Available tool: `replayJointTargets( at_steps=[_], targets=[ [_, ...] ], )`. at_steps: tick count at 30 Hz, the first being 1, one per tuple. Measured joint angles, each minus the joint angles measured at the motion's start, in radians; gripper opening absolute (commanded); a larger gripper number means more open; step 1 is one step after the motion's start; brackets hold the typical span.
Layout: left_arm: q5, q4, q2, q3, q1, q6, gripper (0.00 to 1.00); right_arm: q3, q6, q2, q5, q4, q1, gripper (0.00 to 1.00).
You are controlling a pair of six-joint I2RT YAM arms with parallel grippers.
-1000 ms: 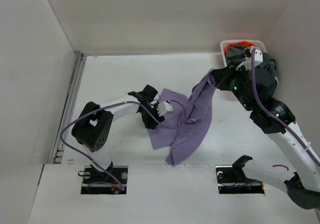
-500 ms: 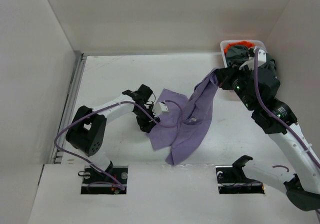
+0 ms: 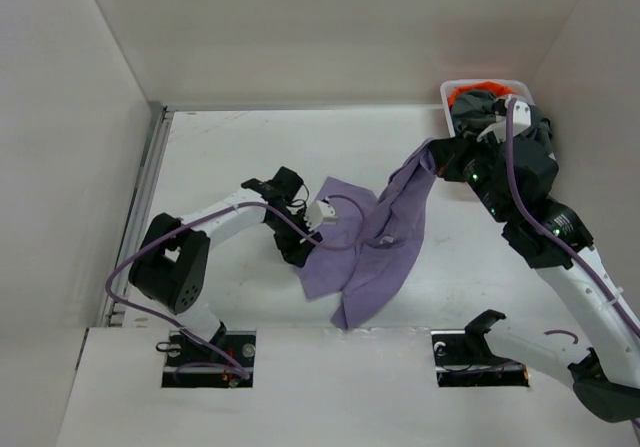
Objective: Fold and stack the t-shirts
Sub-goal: Flatten out the tshirt
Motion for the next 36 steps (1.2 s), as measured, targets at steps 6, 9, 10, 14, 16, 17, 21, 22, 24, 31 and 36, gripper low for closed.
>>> replayJointTargets(
  at_steps=[6, 9, 10, 14, 16, 17, 21, 22, 24, 31, 36],
  targets=[
    [0.006, 0.1, -0.025, 0.0, 0.101, -0.065, 0.59, 0.0, 0.0, -0.003, 0.0, 0.0, 0.0, 0.0],
    [0.002, 0.171, -0.095, 0.0, 0.134, -0.104, 0.61, 0.0, 0.0, -0.003, 0.0, 0.0, 0.0, 0.0],
    [0.003, 0.187, -0.123, 0.0, 0.13, -0.113, 0.61, 0.0, 0.0, -0.002, 0.0, 0.0, 0.0, 0.0],
    [0.006, 0.188, -0.159, 0.0, 0.06, -0.114, 0.59, 0.0, 0.0, 0.0, 0.0, 0.0, 0.0, 0.01],
    [-0.003, 0.177, -0.135, -0.008, 0.019, -0.108, 0.59, 0.0, 0.0, 0.0, 0.0, 0.0, 0.001, 0.01],
    [-0.011, 0.172, -0.12, -0.018, 0.0, -0.105, 0.59, 0.0, 0.0, 0.0, 0.0, 0.0, 0.001, 0.01],
    [-0.051, 0.138, -0.069, -0.069, -0.031, -0.095, 0.59, 0.0, 0.0, 0.0, 0.0, 0.0, 0.001, 0.01],
    [-0.062, 0.132, -0.06, -0.078, -0.033, -0.094, 0.59, 0.0, 0.0, 0.0, 0.0, 0.0, 0.001, 0.01],
    [-0.079, 0.124, -0.053, -0.087, -0.039, -0.093, 0.59, 0.0, 0.0, 0.0, 0.0, 0.0, 0.001, 0.01],
    [-0.119, 0.155, -0.009, -0.097, -0.092, -0.096, 0.56, -0.015, 0.004, -0.002, 0.0, -0.001, 0.006, 0.01],
    [-0.135, 0.193, 0.013, -0.095, -0.091, -0.105, 0.3, -0.017, 0.005, -0.003, 0.0, -0.004, 0.007, 0.01]
  ],
)
